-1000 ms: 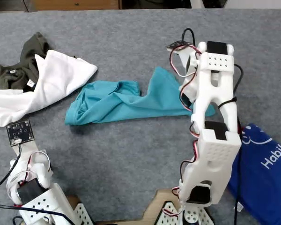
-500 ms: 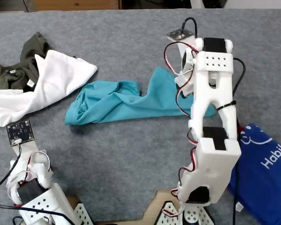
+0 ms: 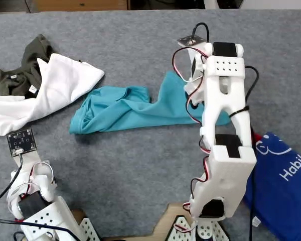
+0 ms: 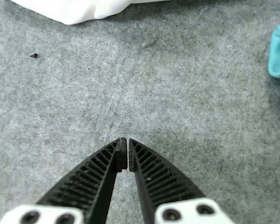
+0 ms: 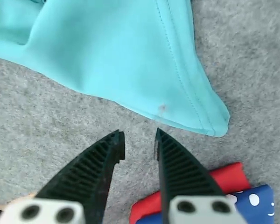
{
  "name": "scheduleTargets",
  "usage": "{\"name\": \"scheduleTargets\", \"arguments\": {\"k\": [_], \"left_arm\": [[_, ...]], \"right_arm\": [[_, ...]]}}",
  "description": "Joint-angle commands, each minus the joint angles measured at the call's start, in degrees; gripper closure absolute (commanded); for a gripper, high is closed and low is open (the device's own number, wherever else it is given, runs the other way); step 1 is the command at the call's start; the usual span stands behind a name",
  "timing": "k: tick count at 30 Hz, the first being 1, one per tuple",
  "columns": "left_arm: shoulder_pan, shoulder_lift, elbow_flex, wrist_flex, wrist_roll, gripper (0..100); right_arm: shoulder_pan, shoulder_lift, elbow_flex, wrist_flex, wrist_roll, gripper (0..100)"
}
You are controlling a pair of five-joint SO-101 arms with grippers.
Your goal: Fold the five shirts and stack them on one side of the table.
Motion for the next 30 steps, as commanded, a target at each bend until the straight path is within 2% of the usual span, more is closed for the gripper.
{"name": "scheduleTargets", "arguments": {"k": [1, 9, 14, 19, 23, 28, 30], "left_arm": [[-0.2, -0.3, 0.7, 0.2, -0.3, 97], [-0.2, -0.3, 0.7, 0.2, -0.3, 97], [-0.2, -0.3, 0.7, 0.2, -0.3, 97], [-0.2, -0.3, 0.7, 0.2, -0.3, 97], [-0.2, -0.3, 0.7, 0.2, -0.3, 97], [-0.2, -0.3, 0.7, 0.2, -0.3, 97], [-0.2, -0.3, 0.7, 0.2, -0.3, 97]], "right_arm": [[0.1, -0.2, -0.5, -0.5, -0.4, 87.2], [-3.8, 0.6, 0.0, -5.5, -1.0, 87.2], [-7.1, 6.8, -0.6, -10.5, -1.8, 87.1], [-7.3, 15.3, -0.7, -16.6, -3.8, 87.5], [-8.9, 19.5, -1.8, -17.1, -4.7, 87.6], [-10.0, 22.5, -6.3, -14.1, -10.9, 95.9], [-10.1, 22.8, -8.8, -11.9, -13.8, 96.3]]}}
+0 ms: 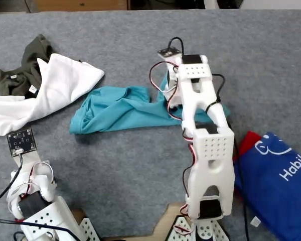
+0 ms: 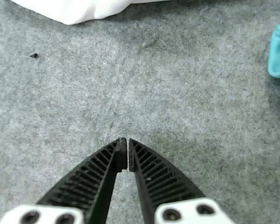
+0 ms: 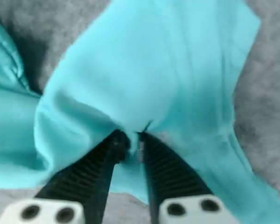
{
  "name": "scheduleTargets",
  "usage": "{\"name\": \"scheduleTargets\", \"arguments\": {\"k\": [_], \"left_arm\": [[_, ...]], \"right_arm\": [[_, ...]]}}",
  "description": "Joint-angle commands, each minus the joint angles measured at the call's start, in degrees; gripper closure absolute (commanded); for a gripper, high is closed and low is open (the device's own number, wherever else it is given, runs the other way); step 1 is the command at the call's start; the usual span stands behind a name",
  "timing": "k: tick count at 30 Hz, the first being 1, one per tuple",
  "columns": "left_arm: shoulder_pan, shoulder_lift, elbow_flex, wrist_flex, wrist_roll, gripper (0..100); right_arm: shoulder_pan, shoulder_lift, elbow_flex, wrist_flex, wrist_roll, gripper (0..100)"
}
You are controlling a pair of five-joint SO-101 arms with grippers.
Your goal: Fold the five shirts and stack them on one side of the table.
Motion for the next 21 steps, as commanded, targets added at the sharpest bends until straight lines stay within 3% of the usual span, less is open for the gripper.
{"name": "scheduleTargets", "arguments": {"k": [1, 7, 21], "left_arm": [[-0.2, -0.3, 0.7, 0.2, -0.3, 97], [-0.2, -0.3, 0.7, 0.2, -0.3, 97], [0.0, -0.7, 0.4, -0.5, -0.6, 97]], "right_arm": [[-2.4, 0.6, -3.9, 3.7, -4.7, 96.3], [-2.2, 0.4, -13.8, 16.1, -5.5, 96.5], [13.0, -11.1, -13.5, 16.4, -5.8, 99.4]]}}
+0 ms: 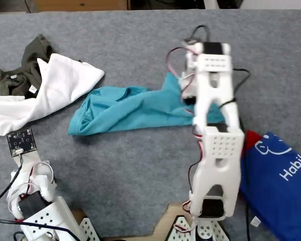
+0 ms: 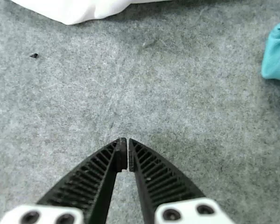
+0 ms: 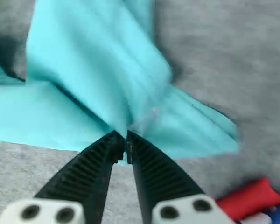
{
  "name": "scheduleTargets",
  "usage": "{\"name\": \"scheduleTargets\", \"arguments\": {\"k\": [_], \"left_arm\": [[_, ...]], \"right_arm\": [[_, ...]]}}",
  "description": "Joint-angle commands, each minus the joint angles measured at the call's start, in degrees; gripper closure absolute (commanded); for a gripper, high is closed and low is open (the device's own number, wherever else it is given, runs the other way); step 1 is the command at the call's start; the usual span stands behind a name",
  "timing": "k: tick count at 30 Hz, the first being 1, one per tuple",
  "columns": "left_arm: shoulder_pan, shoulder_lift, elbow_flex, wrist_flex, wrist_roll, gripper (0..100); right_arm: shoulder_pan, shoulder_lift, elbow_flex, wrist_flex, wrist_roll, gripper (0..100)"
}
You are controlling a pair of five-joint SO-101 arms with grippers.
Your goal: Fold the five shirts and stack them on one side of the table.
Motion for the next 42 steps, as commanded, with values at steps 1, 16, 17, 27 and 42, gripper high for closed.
{"name": "scheduleTargets", "arguments": {"k": [1, 16, 17, 27, 42], "left_arm": [[0.4, -0.7, -0.3, -1.7, -0.5, 97], [13.5, 9.3, -18.9, -10.5, 12.4, 97], [15.1, 12.4, -20.3, -10.6, 13.6, 97], [29.2, 54.9, -42.5, -11.6, 21.9, 97], [36.2, 109.0, -98.9, 15.6, 38.9, 89]], "right_arm": [[4.6, -9.0, 1.1, 1.3, -0.6, 99.4], [11.1, -43.8, 39.8, 1.2, 6.3, 99.1], [11.8, -45.2, 43.6, 1.1, 7.2, 99.1], [18.3, -51.7, 69.0, -9.4, 14.7, 91.6], [15.3, -50.4, 53.1, -16.7, 10.4, 79.6]]}}
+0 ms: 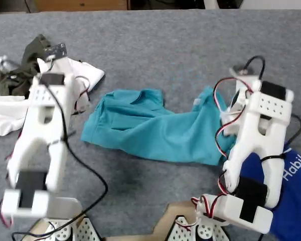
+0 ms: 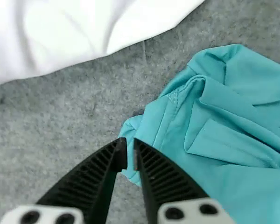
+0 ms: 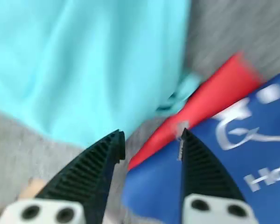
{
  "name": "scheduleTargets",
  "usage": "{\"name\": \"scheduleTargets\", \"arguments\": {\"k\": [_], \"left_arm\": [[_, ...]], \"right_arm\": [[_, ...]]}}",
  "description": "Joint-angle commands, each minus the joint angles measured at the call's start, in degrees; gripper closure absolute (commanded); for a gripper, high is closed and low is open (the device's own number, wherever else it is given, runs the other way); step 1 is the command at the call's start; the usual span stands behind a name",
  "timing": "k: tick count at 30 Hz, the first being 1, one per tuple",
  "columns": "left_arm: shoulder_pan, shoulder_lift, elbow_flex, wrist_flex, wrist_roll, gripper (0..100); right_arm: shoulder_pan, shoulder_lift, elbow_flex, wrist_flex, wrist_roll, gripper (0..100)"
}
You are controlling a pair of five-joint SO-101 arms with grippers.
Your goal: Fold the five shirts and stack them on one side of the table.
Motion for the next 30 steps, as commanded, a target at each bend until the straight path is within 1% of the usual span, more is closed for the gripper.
{"name": "scheduleTargets", "arguments": {"k": [1, 4, 6, 9, 11, 15, 20, 28, 30], "left_arm": [[1.4, 8.3, -14.3, 6.9, 4.8, 87], [3.3, 14.0, -23.5, 12.7, 10.4, 81], [5.1, 16.7, -29.1, 16.7, 12.2, 79], [8.3, 20.2, -35.3, 21.7, 14.4, 79], [9.3, 22.5, -37.0, 22.6, 15.5, 79], [9.4, 28.4, -37.4, 21.1, 16.9, 79], [9.8, 35.6, -37.6, 16.4, 17.1, 80], [10.6, 40.7, -37.6, 8.0, 17.1, 96], [10.6, 41.5, -37.6, 6.0, 17.1, 98]], "right_arm": [[-3.6, -0.3, -5.7, -5.7, -4.1, 79.6], [-7.4, 4.8, -5.7, -14.5, -7.5, 79.6], [-8.8, 9.5, -5.8, -20.7, -10.5, 79.6], [-9.2, 15.8, -6.1, -27.8, -15.7, 79.6], [-8.8, 19.5, -6.1, -31.4, -18.6, 79.6], [-6.9, 25.1, -6.0, -35.7, -22.9, 79.6], [-4.9, 26.4, -8.7, -36.0, -23.5, 79.6], [-5.1, 26.5, -8.6, -37.9, -23.5, 79.6], [-5.1, 26.5, -8.6, -37.9, -23.5, 79.6]]}}
